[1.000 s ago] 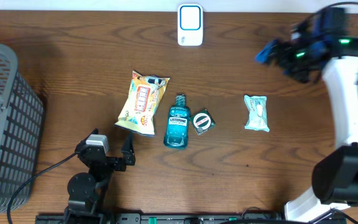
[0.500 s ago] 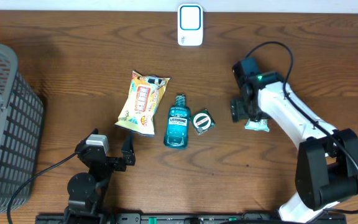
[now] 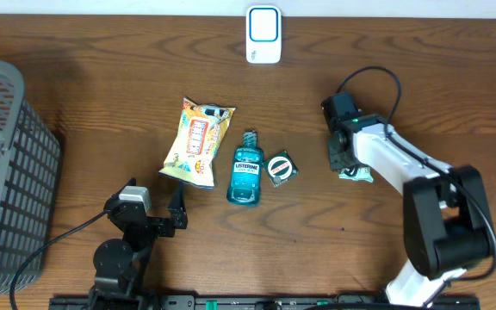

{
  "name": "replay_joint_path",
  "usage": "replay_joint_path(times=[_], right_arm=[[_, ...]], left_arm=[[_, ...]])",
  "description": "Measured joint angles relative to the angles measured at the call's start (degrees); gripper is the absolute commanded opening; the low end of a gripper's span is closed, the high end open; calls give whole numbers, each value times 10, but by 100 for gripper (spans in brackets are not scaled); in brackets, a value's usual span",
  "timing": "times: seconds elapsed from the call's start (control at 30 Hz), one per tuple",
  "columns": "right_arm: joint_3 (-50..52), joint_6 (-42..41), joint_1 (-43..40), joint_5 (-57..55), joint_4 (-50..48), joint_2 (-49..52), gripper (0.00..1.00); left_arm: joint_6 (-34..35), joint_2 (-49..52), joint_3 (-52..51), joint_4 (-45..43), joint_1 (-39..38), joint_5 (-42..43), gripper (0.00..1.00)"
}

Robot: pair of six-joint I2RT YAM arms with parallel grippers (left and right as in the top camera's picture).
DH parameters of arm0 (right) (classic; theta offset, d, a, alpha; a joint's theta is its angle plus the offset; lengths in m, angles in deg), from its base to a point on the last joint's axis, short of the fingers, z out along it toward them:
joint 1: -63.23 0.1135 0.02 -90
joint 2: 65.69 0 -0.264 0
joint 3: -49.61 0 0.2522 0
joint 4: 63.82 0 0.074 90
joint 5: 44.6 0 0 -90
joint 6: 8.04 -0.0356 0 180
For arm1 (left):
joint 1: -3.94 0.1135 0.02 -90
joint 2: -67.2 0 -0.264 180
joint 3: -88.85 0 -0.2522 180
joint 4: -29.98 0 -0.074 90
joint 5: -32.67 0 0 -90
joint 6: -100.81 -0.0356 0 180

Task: Scan the item barcode
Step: 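Lower the right gripper onto the light-green Zappy pack and grasp, then lift the Zappy pack and carry it to the scanner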

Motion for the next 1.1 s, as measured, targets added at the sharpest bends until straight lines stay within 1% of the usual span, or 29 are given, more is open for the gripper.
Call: replay_joint_path(times=[0.07, 0.1, 0.13, 0.17, 0.33, 0.4, 0.47, 0.53, 0.67, 0.77, 0.87, 1.0, 1.07, 1.1], right_arm=[[-2, 1, 0, -8, 3, 14, 35], [-4, 1, 0, -10, 4, 18, 25], [-8, 2, 0, -16, 7, 24, 9], [-10, 2, 0, -18, 9, 28, 2], [-24, 5, 0, -29, 29, 41, 1], [-28, 12, -2, -18, 36, 41, 1], [-41, 37, -14, 31, 58, 37, 1], [-54, 66, -26, 107, 86, 30, 1], [-83, 155, -45, 335, 164, 11, 1], [-96, 203, -64, 475, 202, -14, 1], [-104, 246, -86, 593, 238, -43, 1], [-109, 349, -99, 758, 324, -60, 1], [-109, 398, -98, 822, 366, -60, 1], [-109, 409, -98, 838, 374, -60, 1]], left_arm=[[0, 0, 0, 0, 0, 0, 98], [0, 0, 0, 0, 0, 0, 98], [0, 0, 0, 0, 0, 0, 98], [0, 0, 0, 0, 0, 0, 98], [0, 0, 0, 0, 0, 0, 98], [0, 0, 0, 0, 0, 0, 98], [0, 0, 0, 0, 0, 0, 98], [0, 0, 0, 0, 0, 0, 98], [0, 0, 0, 0, 0, 0, 98], [0, 0, 0, 0, 0, 0, 98], [0, 0, 0, 0, 0, 0, 98], [0, 0, 0, 0, 0, 0, 98], [0, 0, 0, 0, 0, 0, 98], [0, 0, 0, 0, 0, 0, 98]])
